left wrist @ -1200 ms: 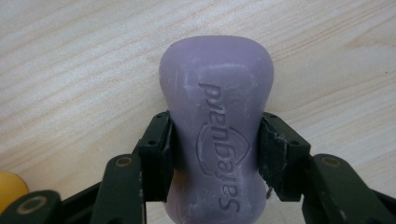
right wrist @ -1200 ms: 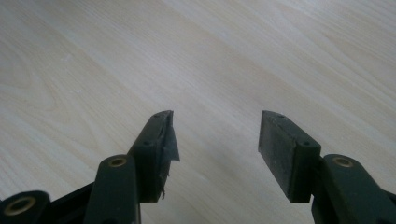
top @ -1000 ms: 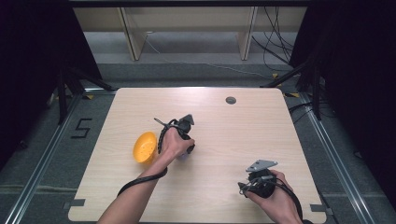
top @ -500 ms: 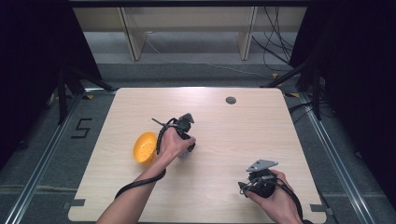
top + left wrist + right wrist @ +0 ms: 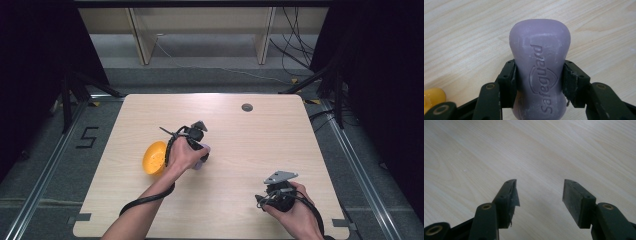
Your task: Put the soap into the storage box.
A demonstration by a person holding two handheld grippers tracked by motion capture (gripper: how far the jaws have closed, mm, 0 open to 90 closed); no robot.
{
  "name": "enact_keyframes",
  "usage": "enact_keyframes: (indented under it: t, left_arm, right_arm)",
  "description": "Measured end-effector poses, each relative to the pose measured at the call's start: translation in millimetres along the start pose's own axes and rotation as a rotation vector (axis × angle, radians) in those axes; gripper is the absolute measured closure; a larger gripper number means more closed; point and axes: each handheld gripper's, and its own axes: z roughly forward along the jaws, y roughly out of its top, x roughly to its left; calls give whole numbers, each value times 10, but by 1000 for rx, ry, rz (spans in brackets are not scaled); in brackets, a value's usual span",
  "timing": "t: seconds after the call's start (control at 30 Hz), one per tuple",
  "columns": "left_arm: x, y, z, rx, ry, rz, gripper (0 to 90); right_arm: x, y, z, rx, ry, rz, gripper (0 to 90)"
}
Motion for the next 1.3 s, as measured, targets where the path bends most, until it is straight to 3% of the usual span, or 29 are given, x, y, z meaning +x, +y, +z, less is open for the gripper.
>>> enact_keyframes:
  t: [0.07,0.17,0.5,0.57,0.6,0.63,0.7,0.8,0.83,1.3]
  left_arm:
    - [-21,-8,-14,-2,0,-12,494]
    - [-20,-13,-40,-6,-4,9,494]
    - [-48,-20,-121,-22,-16,0,494]
    - [-23,-17,-147,-24,-13,22,494]
    - [-23,-26,-166,-26,-20,3,494]
    - [-16,-30,-174,-23,-30,8,494]
    - [-23,-45,-183,-28,-25,-4,494]
    - [-4,-55,-198,-21,-26,19,494]
    - [-11,-73,-203,-25,-30,-7,494]
    - [27,-140,-308,-36,-44,-16,493]
  right_arm:
    - [-7,0,5,-5,-3,-7,454]
    - [-9,0,5,-6,-3,-7,453]
    - [-10,-1,-3,-5,-3,4,452]
    - [-17,-5,-1,-9,-8,-6,451]
    - [-13,-4,-7,-5,-3,8,452]
    - [-21,-7,0,-11,-8,-6,451]
    - [-14,-2,-8,-10,-5,10,451]
    - [-20,-3,-8,-14,-7,5,451]
    - [-22,-3,-10,-16,-9,9,451]
    - [-34,-4,-14,-20,-12,15,447]
